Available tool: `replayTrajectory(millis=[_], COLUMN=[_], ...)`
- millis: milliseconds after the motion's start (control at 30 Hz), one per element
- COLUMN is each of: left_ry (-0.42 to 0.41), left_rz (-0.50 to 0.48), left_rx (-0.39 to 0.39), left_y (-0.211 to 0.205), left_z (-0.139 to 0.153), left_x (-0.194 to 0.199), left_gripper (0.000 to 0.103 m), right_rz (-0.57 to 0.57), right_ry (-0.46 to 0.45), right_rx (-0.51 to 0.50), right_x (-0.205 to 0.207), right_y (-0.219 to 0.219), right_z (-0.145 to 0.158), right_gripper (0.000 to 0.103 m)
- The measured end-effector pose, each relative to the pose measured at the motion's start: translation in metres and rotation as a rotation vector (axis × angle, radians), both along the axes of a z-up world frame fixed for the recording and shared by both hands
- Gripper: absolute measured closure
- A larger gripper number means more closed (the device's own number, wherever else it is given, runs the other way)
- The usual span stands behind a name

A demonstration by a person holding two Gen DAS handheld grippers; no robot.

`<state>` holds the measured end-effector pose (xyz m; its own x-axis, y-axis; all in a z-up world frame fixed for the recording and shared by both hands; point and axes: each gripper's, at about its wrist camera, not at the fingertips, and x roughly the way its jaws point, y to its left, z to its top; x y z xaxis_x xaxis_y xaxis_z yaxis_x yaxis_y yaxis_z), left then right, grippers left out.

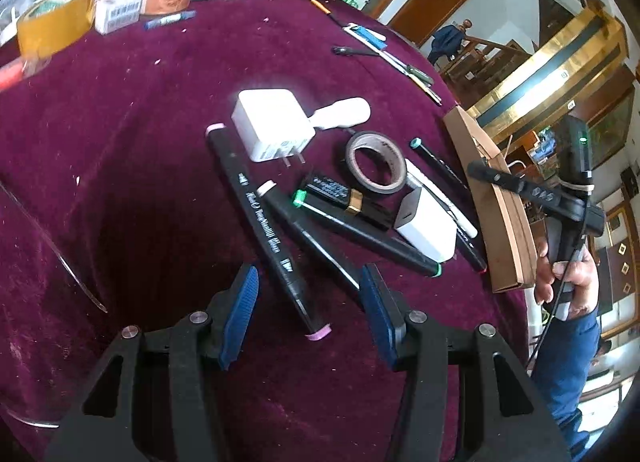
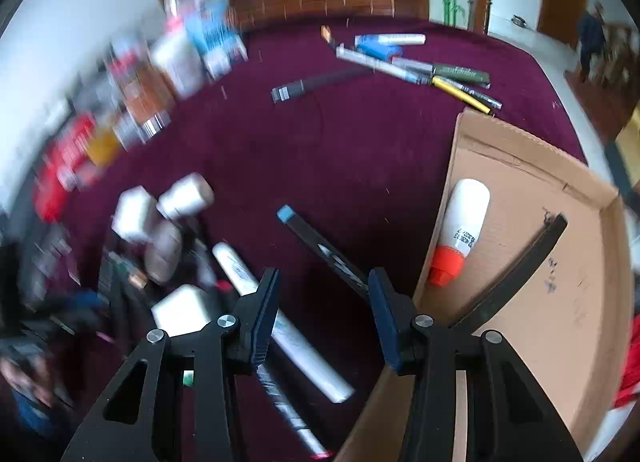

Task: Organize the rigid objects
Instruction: 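Grasp the pink-ended black marker with the left gripper while the right approaches another marker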

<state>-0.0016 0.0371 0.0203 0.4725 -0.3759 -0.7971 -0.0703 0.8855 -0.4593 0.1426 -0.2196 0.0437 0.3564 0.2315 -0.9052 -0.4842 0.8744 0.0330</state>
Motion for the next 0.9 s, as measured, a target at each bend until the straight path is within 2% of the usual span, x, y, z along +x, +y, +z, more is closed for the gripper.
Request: replayTrajectory(millis=[233,267,333,367,433,500,533,700,833,900], left_ry=[0.004,0.004,0.004,0.003,0.002,0.005,0.005,0.008,0.001,-0.005], left_rz=[-0.006,-0.005,-0.005,-0.003,-0.002,0.0,0.001,0.007,0.015,0.007], left_rx=[-0.028,-0.028,-0.029,-0.027,-0.022,-0.021,-0.02,0.019,0.081,0.139], left_y=[0.006,0.007,0.008,0.009,0.009,0.011,0.012,0.009,0.004,-0.002], left_z=[-0.005,-0.005,-0.005,-0.005,-0.005,-0.005,-0.005,-0.003,-0.002,-0.002], left_x=[-0.003,-0.003,-0.003,-0.003,-0.003,-0.003,-0.003,-0.001,0.004,0.007], left_gripper=[0.052,0.052,0.052,0.052,0.052,0.052,0.052,0.052,0.052,0.052], right_rz=[0.108,0.131,0.173,0.179,0.135,0.099,0.068,-0.067,-0.103,-0.105], right_ry=[-0.05,-0.05,-0.01,-0.008,0.023,0.066,0.074,0.131,0.092,0.075], right_rx=[-0.317,-0.338,-0.311,-0.284,-0.199,-0.08,-0.033,0.328,0.418,0.416], right_x=[0.008,0.009,0.01,0.01,0.015,0.017,0.017,0.012,-0.006,-0.01], right_y=[0.025,0.029,0.035,0.037,0.035,0.036,0.036,0.019,0.017,0.015], right_z=[-0.021,-0.024,-0.03,-0.029,-0.026,-0.024,-0.023,-0.006,0.001,0.002], right_gripper=[0.069,0.069,0.072,0.076,0.077,0.088,0.088,0.09,0.09,0.09])
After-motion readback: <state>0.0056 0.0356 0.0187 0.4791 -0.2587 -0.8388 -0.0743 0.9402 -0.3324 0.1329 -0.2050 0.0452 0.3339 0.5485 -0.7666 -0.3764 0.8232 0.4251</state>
